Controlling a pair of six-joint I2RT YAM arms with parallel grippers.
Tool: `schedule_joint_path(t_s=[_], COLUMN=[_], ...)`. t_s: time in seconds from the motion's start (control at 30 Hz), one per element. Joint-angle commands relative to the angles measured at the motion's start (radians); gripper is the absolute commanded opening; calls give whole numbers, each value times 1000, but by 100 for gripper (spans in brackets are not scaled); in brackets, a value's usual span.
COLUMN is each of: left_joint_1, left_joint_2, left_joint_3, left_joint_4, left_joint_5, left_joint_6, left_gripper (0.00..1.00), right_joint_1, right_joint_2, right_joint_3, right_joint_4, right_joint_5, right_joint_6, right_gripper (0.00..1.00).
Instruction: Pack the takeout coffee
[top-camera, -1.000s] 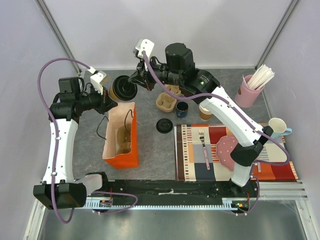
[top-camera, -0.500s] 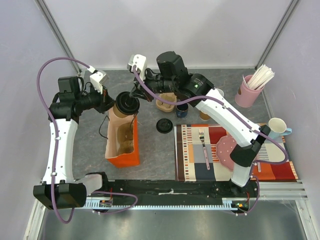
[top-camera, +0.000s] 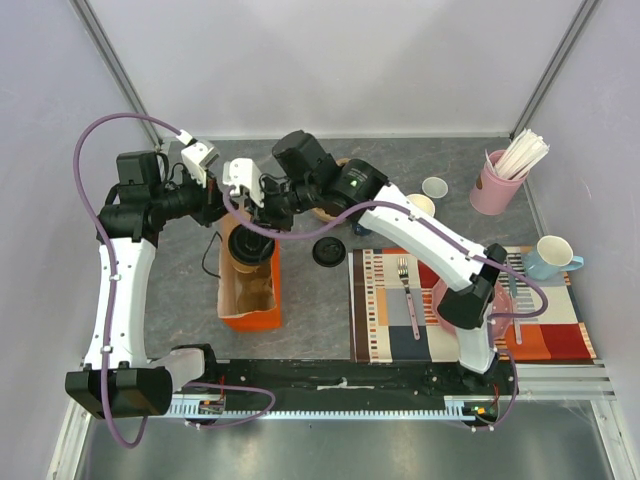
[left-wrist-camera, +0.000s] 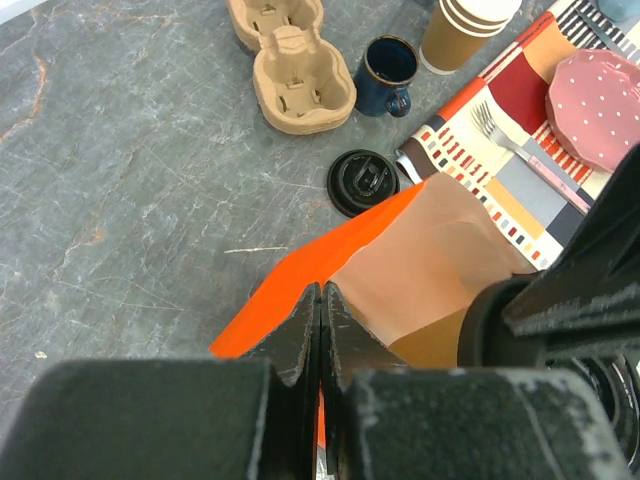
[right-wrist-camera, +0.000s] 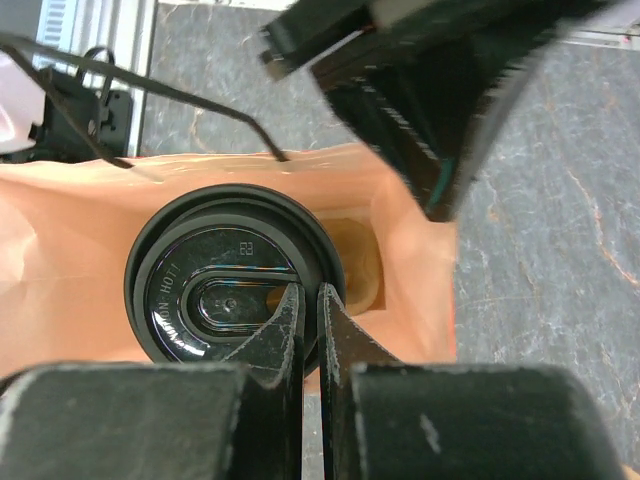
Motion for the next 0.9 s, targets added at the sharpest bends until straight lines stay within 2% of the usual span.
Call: schedule_joint_path(t_s=[0.0, 0.43, 0.53, 0.7, 0.87], left_joint_1=[-5, -8, -8, -14, -13], left_joint_2=[-12, -14, -12, -7, -12], left_joint_3=[35, 32, 33, 29, 24], left_joint_4=[15, 17, 17, 17, 17], left_joint_5=[40, 40, 42, 42, 39], left_joint_6=[-40, -56, -47, -39, -33], left_gripper=[2, 2, 2, 2, 2], right_joint_1=[51, 61, 74, 143, 176], right_joint_2=[19, 72, 38, -16, 2], right_joint_3=[47, 41, 75, 62, 88], right_joint_4=[-88, -96, -91, -20, -19], right_joint_5=[-37, -146, -70, 119, 200], right_joint_6=[-114, 6, 6, -98, -140], right_gripper=[0, 0, 0, 0, 0])
